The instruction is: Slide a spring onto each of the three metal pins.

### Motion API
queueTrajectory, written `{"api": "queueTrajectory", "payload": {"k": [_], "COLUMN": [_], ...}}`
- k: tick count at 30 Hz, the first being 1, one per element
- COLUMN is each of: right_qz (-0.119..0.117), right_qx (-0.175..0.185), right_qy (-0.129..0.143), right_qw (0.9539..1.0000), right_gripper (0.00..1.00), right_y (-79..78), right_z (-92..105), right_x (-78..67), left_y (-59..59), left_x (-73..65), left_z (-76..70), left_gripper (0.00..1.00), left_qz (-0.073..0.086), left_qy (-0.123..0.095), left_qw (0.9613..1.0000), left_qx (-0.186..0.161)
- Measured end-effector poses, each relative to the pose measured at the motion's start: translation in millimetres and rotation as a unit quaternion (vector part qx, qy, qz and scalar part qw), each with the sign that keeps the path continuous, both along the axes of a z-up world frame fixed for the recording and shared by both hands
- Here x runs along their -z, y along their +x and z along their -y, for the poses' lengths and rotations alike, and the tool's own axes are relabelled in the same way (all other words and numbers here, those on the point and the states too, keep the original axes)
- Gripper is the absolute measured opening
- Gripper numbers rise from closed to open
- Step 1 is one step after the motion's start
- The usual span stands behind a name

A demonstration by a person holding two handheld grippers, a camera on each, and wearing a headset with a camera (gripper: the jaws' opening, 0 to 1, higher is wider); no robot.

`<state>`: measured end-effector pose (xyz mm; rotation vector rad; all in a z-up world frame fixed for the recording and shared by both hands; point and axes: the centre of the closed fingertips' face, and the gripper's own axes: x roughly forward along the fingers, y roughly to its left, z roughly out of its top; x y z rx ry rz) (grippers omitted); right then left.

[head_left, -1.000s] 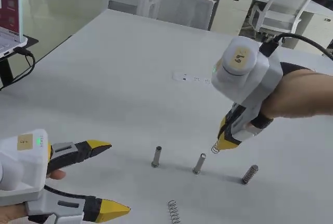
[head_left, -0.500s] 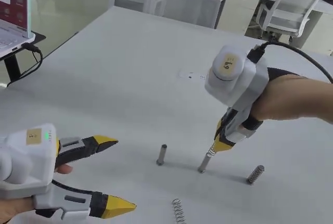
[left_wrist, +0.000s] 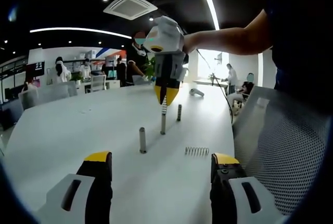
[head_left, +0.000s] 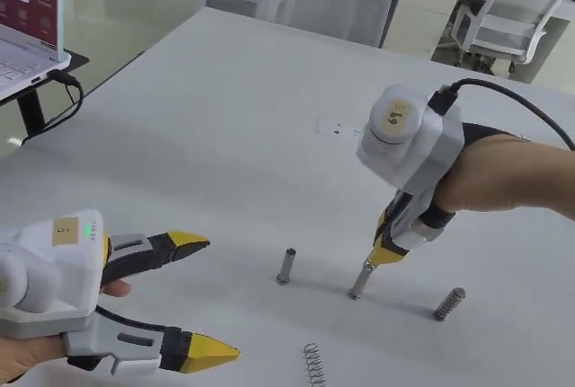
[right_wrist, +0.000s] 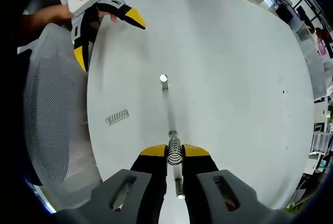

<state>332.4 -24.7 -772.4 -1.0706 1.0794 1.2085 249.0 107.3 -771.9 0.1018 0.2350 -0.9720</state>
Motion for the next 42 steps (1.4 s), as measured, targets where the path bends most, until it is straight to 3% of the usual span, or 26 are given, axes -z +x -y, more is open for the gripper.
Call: {"api": "queueTrajectory", "payload": {"k": [42], "right_qz": [-0.023], "right_qx": [0.002], "right_qy": [-0.029], "right_qw": [0.9993], "right_gripper": [0.08], "right_y": [4.0], "right_z": [2.0], "right_x": [51.2], "left_y": [3.8], "left_x": [0.9], "left_z": [-1.9], "left_gripper": [0.72], "left_qz": [-0.006], "left_qy": [0.002], "left_qw": [1.0000], "left_qx": [0.006]}}
